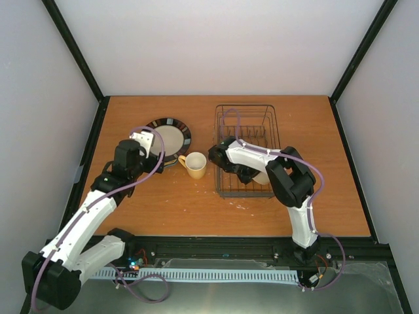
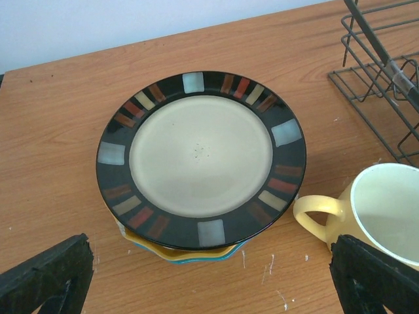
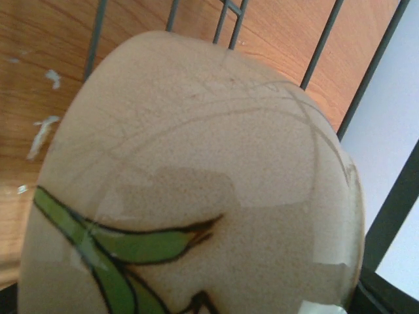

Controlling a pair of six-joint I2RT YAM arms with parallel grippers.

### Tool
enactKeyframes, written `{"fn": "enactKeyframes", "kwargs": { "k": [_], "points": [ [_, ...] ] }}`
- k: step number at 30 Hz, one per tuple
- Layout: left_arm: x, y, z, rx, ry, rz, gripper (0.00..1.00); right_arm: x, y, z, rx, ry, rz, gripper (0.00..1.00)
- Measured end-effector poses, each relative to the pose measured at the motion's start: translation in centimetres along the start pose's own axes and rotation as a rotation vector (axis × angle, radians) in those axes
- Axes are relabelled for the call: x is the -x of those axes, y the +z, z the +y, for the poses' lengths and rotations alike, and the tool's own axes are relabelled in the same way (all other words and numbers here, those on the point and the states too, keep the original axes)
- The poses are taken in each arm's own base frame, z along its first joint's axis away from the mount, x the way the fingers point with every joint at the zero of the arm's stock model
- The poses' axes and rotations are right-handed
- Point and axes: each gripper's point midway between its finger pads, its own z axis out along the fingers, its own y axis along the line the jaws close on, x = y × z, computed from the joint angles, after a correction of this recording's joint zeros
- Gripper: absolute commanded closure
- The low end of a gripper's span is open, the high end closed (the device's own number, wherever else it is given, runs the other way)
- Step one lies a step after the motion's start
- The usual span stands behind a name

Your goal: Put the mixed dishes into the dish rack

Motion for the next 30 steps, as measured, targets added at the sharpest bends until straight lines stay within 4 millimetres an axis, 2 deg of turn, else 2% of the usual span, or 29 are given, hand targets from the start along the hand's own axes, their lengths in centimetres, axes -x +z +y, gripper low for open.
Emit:
{"fn": "enactKeyframes", "kwargs": {
  "k": [4,10,15,17,19,20,24,30],
  "points": [
    [-0.3,0.7,-0.1,0.0,0.013,0.017,0.0,0.0,1.3,-0.4,-0.006,0.005,0.017,0.97],
    [-0.5,1.5,-0.1,0.009,0.049,0.028,0.0,0.0,1.8,-0.4,-0.018,-0.012,0.013,0.94],
    [-1.0,2.4,0.0,0.021,0.086,0.057,0.0,0.0,1.9,-0.3,-0.016,-0.025,0.011,0.74],
    [-1.3,2.6,0.0,0.023,0.1,0.067,0.0,0.0,1.9,-0.3,-0.016,-0.026,0.01,0.63],
    [-1.3,2.8,0.0,0.023,0.112,0.071,0.0,0.0,1.9,-0.3,-0.014,-0.025,0.009,0.57],
    [-1.3,2.8,0.0,0.023,0.118,0.07,0.0,0.0,1.9,-0.3,-0.01,-0.023,0.008,0.48],
    [-1.1,2.9,0.0,0.022,0.134,0.064,0.0,-0.2,1.7,-0.1,0.018,-0.01,0.009,0.33],
    [-1.2,2.8,0.0,0.018,0.142,0.071,0.0,-0.8,0.9,0.1,0.106,0.02,0.022,0.23]
  ]
}}
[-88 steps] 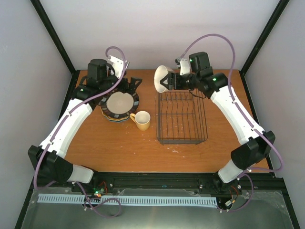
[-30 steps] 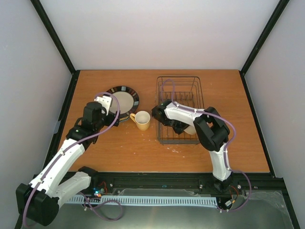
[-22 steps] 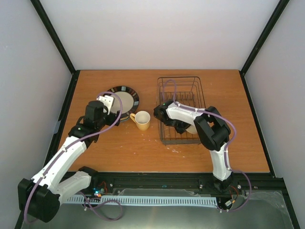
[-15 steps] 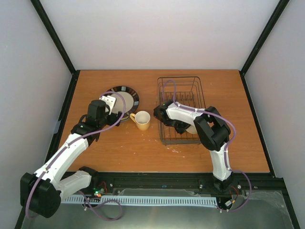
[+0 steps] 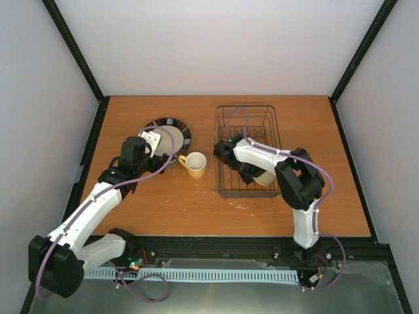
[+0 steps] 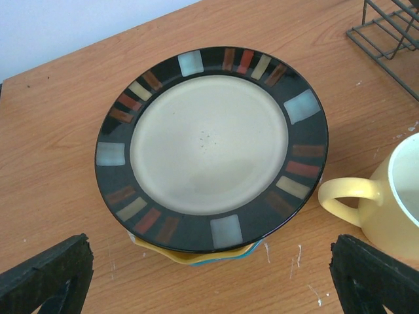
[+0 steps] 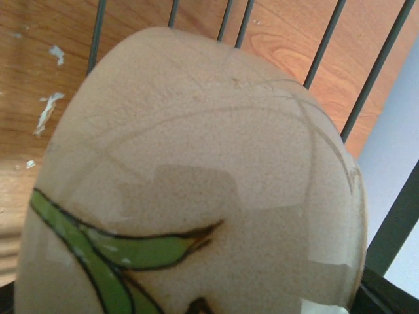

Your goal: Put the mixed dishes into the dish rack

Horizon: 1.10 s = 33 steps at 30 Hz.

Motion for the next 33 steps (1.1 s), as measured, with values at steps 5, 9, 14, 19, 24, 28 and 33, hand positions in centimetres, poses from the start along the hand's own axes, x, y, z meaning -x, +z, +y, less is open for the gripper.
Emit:
{"fn": "enactKeyframes", "kwargs": {
  "k": [5,9,14,19,24,28,33],
  "points": [
    [-0.2,-0.2,-0.1,-0.006,0.001,0.007,0.0,-0.6,-0.5,1.1,0.088,0.0,0.022,0.13],
    [-0.3,-0.4,-0.1,-0.008,0.001,0.008,0.01,-0.8,-0.9,2.4,0.149,-0.019,0.03,0.0],
    [-0.1,-0.7,0.0,-0.008,0.0,-0.001,0.0,-0.9,-1.8,3.5,0.204,-0.039,0.023,0.0],
    [-0.2,-0.9,-0.9,-0.062,-0.007,0.007,0.0,0.4,-4.1,4.5,0.315,-0.001,-0.005,0.0],
    [0.7,-1.5,-3.1,-0.197,-0.063,0.021,0.02,3.3,-9.4,2.7,0.42,0.101,-0.123,0.0],
    [2.0,-1.6,-5.7,-0.363,-0.118,0.06,0.52,5.1,-14.1,-0.5,0.471,0.195,-0.243,0.03],
    [3.6,-1.4,-8.5,-0.54,-0.182,0.169,0.69,7.3,-18.1,-3.4,0.569,0.288,-0.354,0.22]
  ]
}}
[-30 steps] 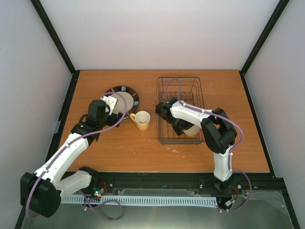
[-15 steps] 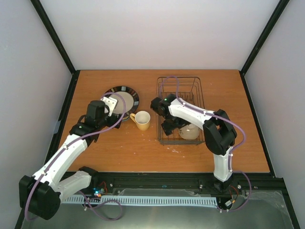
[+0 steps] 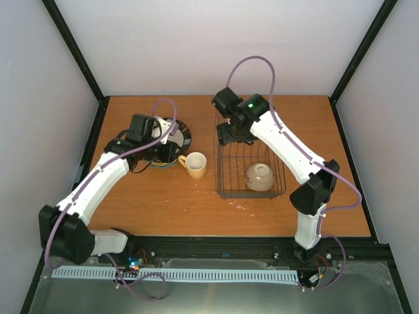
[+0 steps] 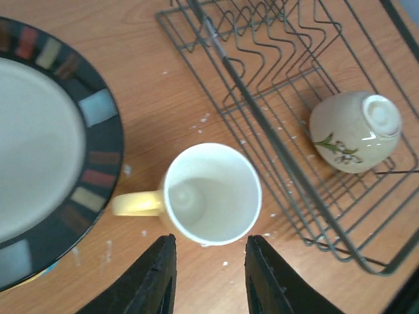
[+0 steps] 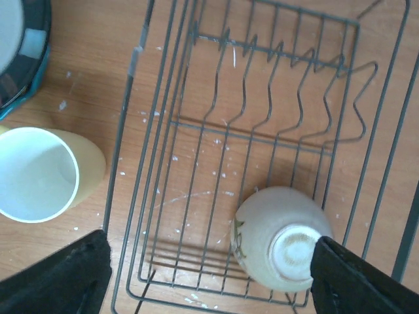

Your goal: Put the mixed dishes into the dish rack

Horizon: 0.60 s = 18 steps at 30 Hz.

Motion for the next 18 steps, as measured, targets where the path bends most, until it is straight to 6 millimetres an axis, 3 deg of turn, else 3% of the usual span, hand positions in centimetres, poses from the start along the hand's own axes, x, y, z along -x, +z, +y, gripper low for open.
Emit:
{"fn": "enactKeyframes", "kwargs": {
  "k": [5,8,13,18],
  "points": [
    [0.9,1.6,-0.6,-0.059,-0.097,0.146,0.63,2.7,-0.2,-1.9,0.076,0.092,-0.026,0.25],
    [-0.6,2.4,-0.6,-0.074,-0.175,0.257,0.5,4.2,0.0,-3.0,0.109,0.132,-0.035,0.23],
    [-3.7,2.2,-0.6,-0.057,-0.272,0.397,0.5,5.8,0.5,-4.4,0.13,0.139,-0.055,0.23],
    [-4.0,2.6,0.6,0.014,-0.29,0.449,0.5,5.9,0.7,-4.4,0.141,0.1,-0.055,0.22]
  ]
}}
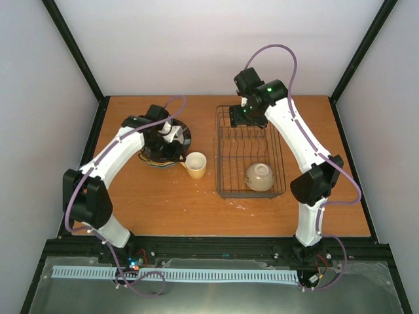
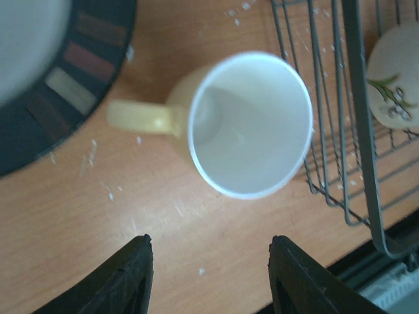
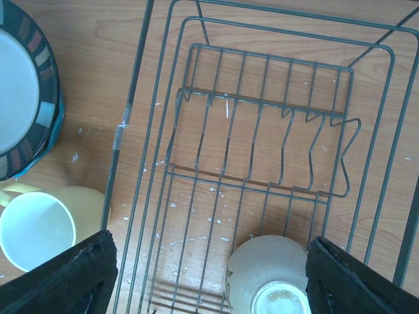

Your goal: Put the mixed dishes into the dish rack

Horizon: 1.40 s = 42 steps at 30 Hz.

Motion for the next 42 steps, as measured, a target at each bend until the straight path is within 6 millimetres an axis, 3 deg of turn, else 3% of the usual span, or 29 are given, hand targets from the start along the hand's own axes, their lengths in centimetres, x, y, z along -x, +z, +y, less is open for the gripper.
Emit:
{"fn": "enactKeyframes", "kwargs": {
  "k": [6,12,17,23,34,42],
  "points": [
    [3.9,1.2,0.4,0.086,0.041,-0.021,0.54,0.5,0.0,0.1,0.012,-0.025,-0.017,0.22],
    [6.1,3.8,-1.2,0.125,0.151,-0.002,0.55,0.2,0.6,-1.1,-0.002,-0.022,-0.004,0.21],
    [5.7,6.2,-1.0,0.179,0.216,0.049,0.55,0.1,0.5,-3.0,-0.023,0.0,0.0,0.21],
    [6.7,5.8,-0.2,0.252,0.26,0.018,0.55,0.8,-0.9,-4.4,-0.025,0.023,-0.042,0.21],
    [7.9,6.8,0.3,0.289,0.312,0.0,0.62,0.8,-1.1,-4.4,-0.01,0.014,-0.045,0.21],
    [6.5,8.0,0.3,0.281,0.339,0.046,0.72,0.3,-0.4,-4.5,-0.012,0.013,-0.021,0.21]
  ]
}}
